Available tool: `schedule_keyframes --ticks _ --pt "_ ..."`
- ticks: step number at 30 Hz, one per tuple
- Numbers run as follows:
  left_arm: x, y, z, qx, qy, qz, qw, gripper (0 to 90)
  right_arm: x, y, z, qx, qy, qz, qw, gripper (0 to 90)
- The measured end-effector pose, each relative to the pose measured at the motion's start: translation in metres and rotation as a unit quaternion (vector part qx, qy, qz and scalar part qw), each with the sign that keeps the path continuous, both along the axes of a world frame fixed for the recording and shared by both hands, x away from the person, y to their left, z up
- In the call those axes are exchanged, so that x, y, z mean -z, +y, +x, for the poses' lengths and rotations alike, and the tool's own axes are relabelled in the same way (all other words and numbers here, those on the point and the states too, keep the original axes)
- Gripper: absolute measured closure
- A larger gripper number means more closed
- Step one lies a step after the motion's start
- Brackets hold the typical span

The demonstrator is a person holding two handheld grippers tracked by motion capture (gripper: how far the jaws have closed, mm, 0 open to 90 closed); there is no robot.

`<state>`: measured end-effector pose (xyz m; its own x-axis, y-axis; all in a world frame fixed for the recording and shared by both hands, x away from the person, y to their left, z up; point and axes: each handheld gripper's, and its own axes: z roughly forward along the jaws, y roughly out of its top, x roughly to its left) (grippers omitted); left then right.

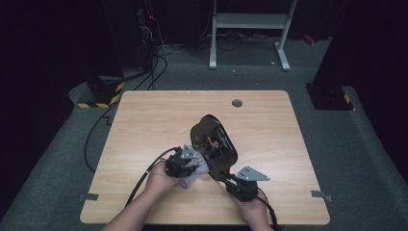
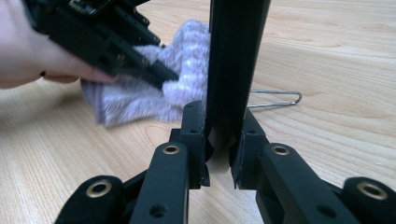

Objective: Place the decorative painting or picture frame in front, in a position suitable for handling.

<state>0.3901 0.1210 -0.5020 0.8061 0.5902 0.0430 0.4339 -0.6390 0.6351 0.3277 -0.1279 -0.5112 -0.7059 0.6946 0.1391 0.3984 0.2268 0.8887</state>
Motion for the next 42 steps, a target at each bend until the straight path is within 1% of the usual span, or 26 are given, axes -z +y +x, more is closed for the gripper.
schedule_keyframes --ticks 2,5,7,9,10,11,12,13,15,16,17,18,19,21,22,24,25,26,28,29,31,33,34,38,39,42 --pt "0.0 -0.009 -0.009 0.025 0.002 -0.004 0.9997 72.0 0.0 0.001 0.0 0.0 -0.003 -0.003 1.0 78.1" --pt "0.001 -0.017 -0.021 0.045 0.004 -0.014 0.9989 71.9 0.0 0.002 -0.001 -0.001 -0.007 -0.007 0.9999 78.2" --pt "0.001 -0.02 -0.026 0.05 0.006 -0.021 0.9985 71.8 0.0 0.002 -0.001 -0.002 -0.008 -0.008 0.9999 78.2" --pt "0.001 -0.02 -0.026 0.048 0.002 -0.019 0.9987 71.8 0.0 0.002 -0.001 -0.002 -0.009 -0.009 0.9999 78.2" --pt "0.001 -0.017 -0.022 0.048 0.01 -0.025 0.9985 71.7 -0.001 0.002 -0.001 -0.002 -0.008 -0.01 0.9999 78.2" --pt "0.001 -0.017 -0.022 0.048 0.01 -0.025 0.9985 71.7 -0.001 0.002 -0.001 -0.002 -0.008 -0.01 0.9999 78.2" --pt "0.001 -0.014 -0.02 0.044 0.014 -0.027 0.9986 71.7 0.0 0.001 -0.001 -0.002 -0.007 -0.009 0.9999 78.2" --pt "0.0 -0.011 -0.017 0.038 0.011 -0.023 0.999 71.7 0.0 0.001 0.0 -0.001 -0.007 -0.009 0.9999 78.1" --pt "0.0 -0.002 -0.008 0.016 0.002 -0.014 0.9998 71.7 0.0 0.0 0.0 -0.002 -0.004 -0.008 1.0 78.1" --pt "-0.001 0.01 0.003 -0.013 -0.001 -0.014 0.9998 71.7 0.0 0.0 0.0 -0.002 -0.004 -0.008 1.0 78.2" --pt "-0.001 0.01 0.003 -0.013 -0.001 -0.014 0.9998 71.7 0.0 0.0 0.0 -0.003 -0.004 -0.009 1.0 78.1" --pt "0.0 0.021 0.014 -0.044 -0.005 -0.014 0.9989 71.7 0.0 0.0 0.0 -0.003 -0.004 -0.009 0.9999 78.1" --pt "0.0 0.024 0.017 -0.054 -0.006 -0.017 0.9984 71.7 0.0 0.0 0.0 -0.003 -0.005 -0.009 0.9999 78.1" --pt "0.0 0.026 0.019 -0.058 -0.002 -0.019 0.9981 71.6 0.0 0.001 0.0 -0.002 -0.005 -0.009 0.9999 78.1" --pt "0.0 0.023 0.016 -0.055 -0.009 -0.012 0.9984 71.6 0.0 0.001 0.0 -0.002 -0.005 -0.008 1.0 78.1" --pt "-0.001 0.021 0.014 -0.052 -0.011 -0.009 0.9985 71.7 0.0 0.0 0.0 -0.002 -0.004 -0.008 1.0 78.1" --pt "-0.001 0.017 0.01 -0.038 -0.002 -0.013 0.9992 71.6 0.0 0.0 0.0 -0.002 -0.005 -0.008 1.0 78.1" --pt "-0.001 0.017 0.01 -0.038 -0.002 -0.013 0.9992 71.7 0.001 0.0 0.0 -0.003 -0.005 -0.008 1.0 78.1" --pt "0.0 0.009 0.001 -0.015 0.004 -0.019 0.9997 71.7 0.001 0.0 0.0 -0.003 -0.005 -0.008 1.0 78.1" --pt "0.0 0.009 0.001 -0.015 0.004 -0.019 0.9997 71.7 0.001 0.0 0.0 -0.003 -0.005 -0.008 1.0 78.1" --pt "0.0 0.0 -0.008 0.001 0.007 -0.023 0.9997 71.7 0.001 0.0 0.0 -0.003 -0.005 -0.008 1.0 78.2" --pt "0.0 -0.011 -0.017 0.023 0.007 -0.023 0.9994 71.6 0.001 0.0 0.0 -0.003 -0.005 -0.008 1.0 78.2" --pt "0.0 -0.019 -0.025 0.042 0.005 -0.019 0.9989 71.6 0.001 0.0 0.0 -0.002 -0.003 -0.007 1.0 78.2" --pt "0.001 -0.021 -0.028 0.047 0.001 -0.02 0.9987 71.6 0.001 0.0 0.0 -0.002 -0.003 -0.007 1.0 78.2" --pt "0.002 -0.017 -0.023 0.043 0.011 -0.035 0.9984 71.6 0.001 0.0 0.0 -0.002 -0.003 -0.007 1.0 78.2" --pt "0.002 -0.011 -0.017 0.032 0.012 -0.039 0.9986 71.6 0.001 0.0 0.0 -0.002 -0.003 -0.007 1.0 78.1"
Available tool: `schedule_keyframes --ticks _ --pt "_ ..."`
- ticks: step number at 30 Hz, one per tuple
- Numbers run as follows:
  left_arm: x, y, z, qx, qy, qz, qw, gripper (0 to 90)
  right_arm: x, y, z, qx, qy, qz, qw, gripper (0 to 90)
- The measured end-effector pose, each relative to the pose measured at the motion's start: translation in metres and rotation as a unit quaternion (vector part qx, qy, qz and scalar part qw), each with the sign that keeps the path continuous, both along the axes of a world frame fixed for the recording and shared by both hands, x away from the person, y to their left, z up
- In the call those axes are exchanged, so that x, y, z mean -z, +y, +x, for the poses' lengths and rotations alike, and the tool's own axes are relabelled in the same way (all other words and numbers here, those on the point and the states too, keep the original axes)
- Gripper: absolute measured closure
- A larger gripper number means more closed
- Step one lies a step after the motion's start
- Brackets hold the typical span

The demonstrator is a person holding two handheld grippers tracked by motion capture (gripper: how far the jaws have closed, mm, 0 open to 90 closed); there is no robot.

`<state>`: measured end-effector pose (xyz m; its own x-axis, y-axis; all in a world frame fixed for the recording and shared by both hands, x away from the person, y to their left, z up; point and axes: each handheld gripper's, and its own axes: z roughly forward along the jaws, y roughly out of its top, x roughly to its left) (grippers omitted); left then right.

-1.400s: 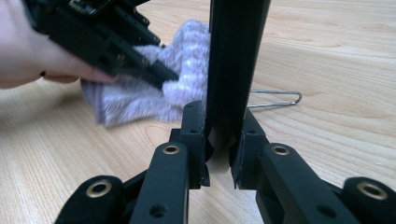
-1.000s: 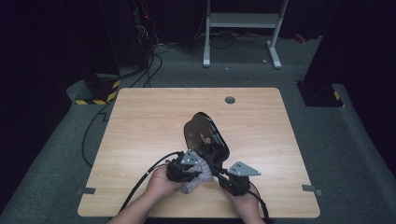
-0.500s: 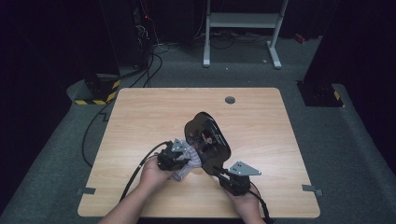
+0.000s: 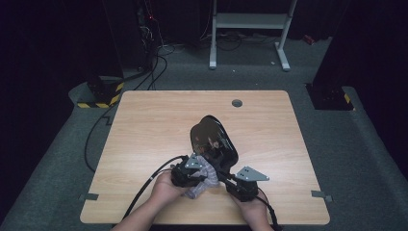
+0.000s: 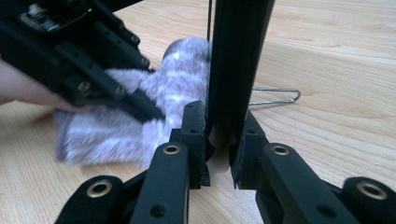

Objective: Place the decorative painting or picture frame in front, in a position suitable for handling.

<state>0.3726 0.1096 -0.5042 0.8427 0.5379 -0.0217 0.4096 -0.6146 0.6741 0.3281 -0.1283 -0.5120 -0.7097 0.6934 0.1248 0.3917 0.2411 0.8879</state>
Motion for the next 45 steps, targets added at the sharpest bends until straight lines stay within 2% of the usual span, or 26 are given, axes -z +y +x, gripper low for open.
schedule_keyframes --ticks 1,2,4,5,6,7,8,11,13,16,19,20,22,26,28,31,33,36,41,45 --pt "0.0 0.007 0.007 -0.018 -0.006 0.003 0.9998 71.6 0.0 0.0 0.0 0.0 0.0 0.0 1.0 78.1" --pt "0.0 0.007 0.007 -0.018 -0.006 0.003 0.9998 71.7 0.0 0.0 0.0 0.0 0.0 0.0 1.0 78.1" --pt "0.001 0.016 0.017 -0.046 -0.014 0.002 0.9988 71.7 0.0 0.0 0.0 0.002 0.002 0.001 1.0 77.9" --pt "0.001 0.021 0.023 -0.061 -0.016 0.002 0.998 71.7 0.0 0.0 0.0 0.003 0.001 0.001 1.0 77.9" --pt "0.002 0.031 0.032 -0.087 -0.018 -0.002 0.996 71.7 0.0 0.0 0.0 0.004 0.002 0.001 1.0 77.9" --pt "0.002 0.031 0.032 -0.087 -0.018 -0.002 0.996 71.7 0.0 0.0 0.0 0.004 0.002 0.001 1.0 77.9" --pt "0.002 0.036 0.037 -0.1 -0.021 -0.002 0.9948 71.7 0.0 0.0 0.0 0.004 0.001 0.001 1.0 77.9" --pt "0.0 0.049 0.043 -0.123 -0.014 -0.028 0.9919 71.6 0.0 0.0 0.0 0.004 0.0 0.0 1.0 77.9" --pt "-0.006 0.057 0.039 -0.125 -0.021 -0.047 0.9909 71.5 0.0 0.0 0.001 0.003 -0.001 0.001 1.0 78.0" --pt "-0.01 0.063 0.034 -0.12 -0.03 -0.056 0.9908 71.5 0.001 0.0 0.0 0.004 -0.003 0.001 1.0 77.9" --pt "-0.017 0.076 0.019 -0.115 -0.047 -0.086 0.9885 71.5 0.001 0.0 0.0 0.004 -0.006 -0.001 1.0 77.5" --pt "-0.017 0.076 0.019 -0.115 -0.047 -0.086 0.9885 71.3 0.001 0.0 0.0 0.004 -0.006 -0.001 1.0 77.5" --pt "-0.019 0.082 0.006 -0.121 -0.068 -0.103 0.9849 70.8 0.001 0.0 0.0 0.003 -0.008 -0.003 1.0 77.3" --pt "-0.022 0.086 -0.001 -0.115 -0.077 -0.094 0.9859 70.1 0.0 0.0 0.0 0.005 -0.008 -0.001 1.0 77.0" --pt "-0.021 0.09 -0.004 -0.114 -0.073 -0.104 0.9853 70.0 0.0 0.0 0.0 0.005 -0.008 -0.001 1.0 76.8" --pt "-0.02 0.091 -0.006 -0.113 -0.071 -0.109 0.985 69.6 -0.001 0.0 0.0 0.009 -0.009 -0.002 0.9999 73.2" --pt "-0.02 0.09 -0.007 -0.107 -0.077 -0.113 0.9848 69.4 -0.001 0.0 0.0 0.012 -0.008 0.001 0.9999 66.0" --pt "-0.02 0.087 -0.008 -0.102 -0.078 -0.108 0.9858 69.4 -0.002 -0.001 0.0 0.017 -0.009 0.005 0.9998 60.1" --pt "-0.019 0.086 -0.008 -0.098 -0.074 -0.112 0.9861 69.3 -0.003 -0.002 0.0 0.019 -0.011 0.022 0.9995 53.8" --pt "-0.018 0.086 -0.008 -0.099 -0.074 -0.107 0.9866 68.9 -0.008 -0.005 0.0 0.022 -0.013 0.035 0.999 51.5"
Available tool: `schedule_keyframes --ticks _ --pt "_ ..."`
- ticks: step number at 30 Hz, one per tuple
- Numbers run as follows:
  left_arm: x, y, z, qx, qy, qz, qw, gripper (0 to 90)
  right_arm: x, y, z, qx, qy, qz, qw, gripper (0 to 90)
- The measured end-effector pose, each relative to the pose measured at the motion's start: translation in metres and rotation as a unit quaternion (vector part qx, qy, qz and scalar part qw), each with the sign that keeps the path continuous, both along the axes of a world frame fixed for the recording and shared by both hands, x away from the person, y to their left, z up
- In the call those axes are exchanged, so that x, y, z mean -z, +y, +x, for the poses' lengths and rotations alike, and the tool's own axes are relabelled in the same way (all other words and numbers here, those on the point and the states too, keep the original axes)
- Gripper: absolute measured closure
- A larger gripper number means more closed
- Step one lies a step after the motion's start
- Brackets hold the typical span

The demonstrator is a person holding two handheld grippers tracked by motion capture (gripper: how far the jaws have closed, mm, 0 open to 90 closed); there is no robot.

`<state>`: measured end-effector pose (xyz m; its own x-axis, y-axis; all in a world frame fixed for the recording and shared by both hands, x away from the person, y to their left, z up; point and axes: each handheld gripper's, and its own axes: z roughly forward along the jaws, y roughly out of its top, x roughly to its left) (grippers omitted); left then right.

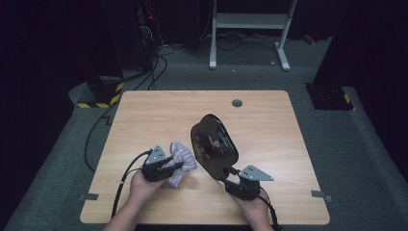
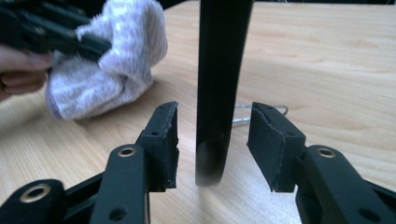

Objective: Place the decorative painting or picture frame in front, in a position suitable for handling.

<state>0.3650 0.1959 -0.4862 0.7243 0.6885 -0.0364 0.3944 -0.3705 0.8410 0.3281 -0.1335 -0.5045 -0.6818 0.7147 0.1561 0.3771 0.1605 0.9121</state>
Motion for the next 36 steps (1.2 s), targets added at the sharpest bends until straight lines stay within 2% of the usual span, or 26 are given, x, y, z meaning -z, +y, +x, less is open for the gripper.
schedule_keyframes --ticks 3,8,14,20,21,25,30,32,33,34,36 --pt "0.0 0.0 0.0 0.0 0.004 -0.006 1.0 68.7 -0.007 -0.002 0.003 -0.002 0.001 0.015 0.9999 48.7" --pt "-0.001 0.001 0.0 0.001 0.003 -0.008 1.0 68.5 -0.015 -0.001 0.003 0.002 -0.015 0.013 0.9998 48.2" --pt "-0.001 0.001 0.0 0.002 0.004 -0.011 0.9999 67.9 -0.035 -0.005 0.006 0.013 -0.024 0.028 0.9992 47.8" --pt "-0.003 0.003 -0.001 0.0 -0.001 -0.014 0.9999 67.5 -0.052 -0.009 0.01 0.012 -0.036 0.025 0.999 47.8" --pt "-0.003 0.003 0.0 0.0 -0.001 -0.014 0.9999 67.5 -0.059 -0.009 0.012 0.007 -0.042 0.025 0.9988 47.7" --pt "-0.004 0.003 0.0 0.003 -0.001 -0.014 0.9999 67.5 -0.074 -0.003 0.018 0.004 -0.061 0.02 0.9979 47.8" --pt "-0.004 0.002 -0.002 0.001 -0.005 -0.011 0.9999 67.5 -0.079 0.001 0.019 0.007 -0.072 0.023 0.9971 48.7" --pt "-0.004 0.001 -0.004 0.0 -0.006 -0.007 1.0 67.5 -0.08 -0.001 0.015 0.016 -0.086 0.037 0.9955 52.1" --pt "-0.004 0.0 -0.004 0.002 -0.007 -0.005 1.0 67.5 -0.08 -0.001 0.014 0.01 -0.086 0.039 0.9955 51.6" --pt "-0.004 -0.001 -0.005 0.003 -0.008 -0.003 1.0 67.5 -0.081 -0.001 0.013 0.011 -0.089 0.026 0.9957 51.7" --pt "-0.003 -0.003 -0.006 0.002 -0.009 0.001 1.0 67.5 -0.083 -0.005 0.009 0.016 -0.096 0.035 0.9946 55.1"
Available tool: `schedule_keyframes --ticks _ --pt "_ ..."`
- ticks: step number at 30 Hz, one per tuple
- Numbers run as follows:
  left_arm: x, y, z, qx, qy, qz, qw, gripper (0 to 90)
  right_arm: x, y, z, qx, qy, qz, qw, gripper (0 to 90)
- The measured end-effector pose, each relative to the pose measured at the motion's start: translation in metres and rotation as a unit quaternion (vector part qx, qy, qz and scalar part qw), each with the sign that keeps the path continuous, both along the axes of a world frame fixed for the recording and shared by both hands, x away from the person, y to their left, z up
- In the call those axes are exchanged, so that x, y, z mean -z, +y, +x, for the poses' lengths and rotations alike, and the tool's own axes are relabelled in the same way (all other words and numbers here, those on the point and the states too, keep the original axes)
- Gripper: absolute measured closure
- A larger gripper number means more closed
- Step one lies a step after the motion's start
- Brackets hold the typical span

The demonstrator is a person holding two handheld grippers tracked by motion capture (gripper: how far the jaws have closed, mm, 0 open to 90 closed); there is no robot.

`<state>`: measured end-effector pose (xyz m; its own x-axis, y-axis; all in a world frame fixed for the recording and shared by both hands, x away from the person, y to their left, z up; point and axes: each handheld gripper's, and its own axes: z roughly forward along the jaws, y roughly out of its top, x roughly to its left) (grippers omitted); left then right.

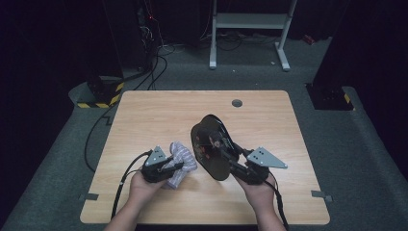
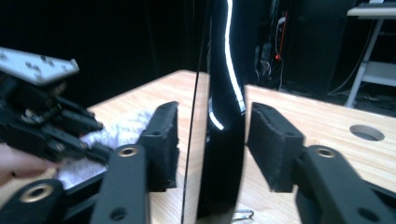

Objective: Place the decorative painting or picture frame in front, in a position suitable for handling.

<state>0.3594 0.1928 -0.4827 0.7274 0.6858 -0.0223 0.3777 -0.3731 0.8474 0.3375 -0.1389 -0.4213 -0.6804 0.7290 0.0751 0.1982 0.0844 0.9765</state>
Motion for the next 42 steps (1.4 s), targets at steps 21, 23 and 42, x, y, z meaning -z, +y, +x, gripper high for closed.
schedule_keyframes --ticks 21,23,42 --pt "0.006 -0.089 -0.005 0.07 0.0 0.013 0.9975 69.2 -0.005 0.0 -0.005 0.0 0.021 0.033 0.9992 78.6" --pt "0.006 -0.092 -0.006 0.074 -0.001 0.013 0.9972 69.4 -0.004 -0.002 -0.003 0.002 0.025 0.04 0.9989 78.6" --pt "-0.001 -0.092 -0.001 0.087 0.005 0.004 0.9962 70.3 -0.002 -0.004 0.0 0.002 0.029 0.05 0.9983 78.6"
